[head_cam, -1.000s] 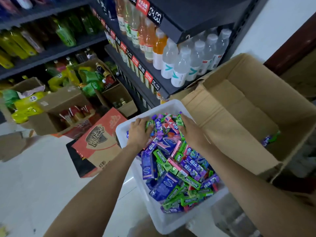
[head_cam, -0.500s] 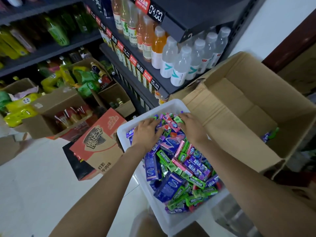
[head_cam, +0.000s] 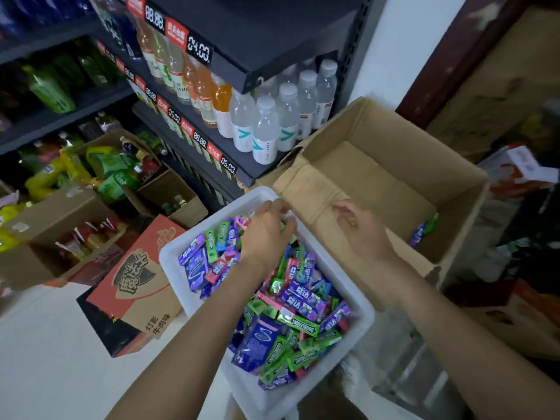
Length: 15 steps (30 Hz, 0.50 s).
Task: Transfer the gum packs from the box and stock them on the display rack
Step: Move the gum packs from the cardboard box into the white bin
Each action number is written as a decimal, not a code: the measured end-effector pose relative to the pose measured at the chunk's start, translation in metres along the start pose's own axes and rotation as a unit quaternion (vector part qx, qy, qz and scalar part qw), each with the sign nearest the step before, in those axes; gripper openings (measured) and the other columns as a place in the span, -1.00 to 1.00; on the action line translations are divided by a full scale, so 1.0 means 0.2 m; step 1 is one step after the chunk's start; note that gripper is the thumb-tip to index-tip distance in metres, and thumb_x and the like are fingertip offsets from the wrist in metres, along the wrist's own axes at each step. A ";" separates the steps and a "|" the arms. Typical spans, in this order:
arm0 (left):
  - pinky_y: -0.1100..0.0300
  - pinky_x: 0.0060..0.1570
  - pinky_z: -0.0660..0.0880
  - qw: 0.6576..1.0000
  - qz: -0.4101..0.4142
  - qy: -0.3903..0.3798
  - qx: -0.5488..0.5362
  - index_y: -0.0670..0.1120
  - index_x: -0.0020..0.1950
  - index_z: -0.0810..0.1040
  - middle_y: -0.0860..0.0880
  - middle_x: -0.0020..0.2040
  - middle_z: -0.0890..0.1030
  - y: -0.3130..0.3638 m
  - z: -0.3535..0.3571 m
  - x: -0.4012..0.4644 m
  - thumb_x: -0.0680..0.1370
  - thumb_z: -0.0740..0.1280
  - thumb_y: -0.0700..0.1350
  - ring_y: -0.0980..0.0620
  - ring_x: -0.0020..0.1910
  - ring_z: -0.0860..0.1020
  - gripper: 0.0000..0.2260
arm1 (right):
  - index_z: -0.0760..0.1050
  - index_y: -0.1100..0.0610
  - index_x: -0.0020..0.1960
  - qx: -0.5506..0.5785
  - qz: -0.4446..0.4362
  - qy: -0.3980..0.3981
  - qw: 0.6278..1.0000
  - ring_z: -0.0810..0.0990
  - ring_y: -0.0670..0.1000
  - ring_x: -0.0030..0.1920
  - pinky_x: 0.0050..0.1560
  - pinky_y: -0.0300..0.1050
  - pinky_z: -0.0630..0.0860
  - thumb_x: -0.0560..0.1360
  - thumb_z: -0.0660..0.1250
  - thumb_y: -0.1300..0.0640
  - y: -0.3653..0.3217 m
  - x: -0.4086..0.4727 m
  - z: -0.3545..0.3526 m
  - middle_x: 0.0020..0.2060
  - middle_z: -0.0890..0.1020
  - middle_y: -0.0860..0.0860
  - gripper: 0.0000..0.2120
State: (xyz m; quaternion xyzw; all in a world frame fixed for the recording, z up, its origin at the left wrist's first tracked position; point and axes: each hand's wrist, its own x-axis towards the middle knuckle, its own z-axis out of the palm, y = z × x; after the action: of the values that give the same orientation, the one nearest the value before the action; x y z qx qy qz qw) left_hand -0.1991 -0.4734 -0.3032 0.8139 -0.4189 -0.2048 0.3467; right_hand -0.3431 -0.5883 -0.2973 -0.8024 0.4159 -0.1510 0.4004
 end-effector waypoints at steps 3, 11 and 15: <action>0.13 -0.02 0.47 0.998 0.037 -0.021 -0.056 -0.14 0.14 0.53 -0.09 0.07 0.56 0.23 0.16 0.08 0.55 0.28 -0.17 -0.04 -0.05 0.56 -0.81 | 0.55 0.19 0.11 0.015 0.024 0.031 0.999 0.53 -0.14 -0.13 -0.11 -0.41 0.39 0.52 0.21 0.38 0.09 0.01 -0.23 -0.06 0.63 0.05 -0.75; 0.17 0.12 0.44 0.993 0.044 -0.084 -0.072 -0.16 0.22 0.53 -0.13 0.12 0.60 0.73 0.66 0.27 0.56 0.26 -0.19 -0.05 0.10 0.56 -0.76 | 0.52 0.16 0.18 -0.135 0.045 0.022 0.990 0.56 0.09 0.10 0.10 -0.13 0.46 0.56 0.21 0.22 0.50 0.19 -0.79 0.10 0.58 0.11 -0.77; 0.22 0.12 0.42 0.983 -0.086 -0.112 -0.120 -0.12 0.21 0.54 -0.08 0.13 0.62 0.86 0.97 0.41 0.59 0.21 -0.16 -0.02 0.14 0.55 -0.77 | 0.32 0.11 0.40 -0.260 0.057 0.058 0.962 0.27 0.14 0.40 0.34 0.00 0.28 0.53 0.27 0.19 0.81 0.30 -1.05 0.40 0.28 0.12 -0.55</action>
State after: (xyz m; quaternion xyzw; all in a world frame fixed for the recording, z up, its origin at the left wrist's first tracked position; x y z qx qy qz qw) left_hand -0.3664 -0.6870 -0.3108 0.7714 -0.3560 -0.3724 0.3735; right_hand -0.5163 -0.7977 -0.2937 -0.8436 0.5086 -0.0606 0.1611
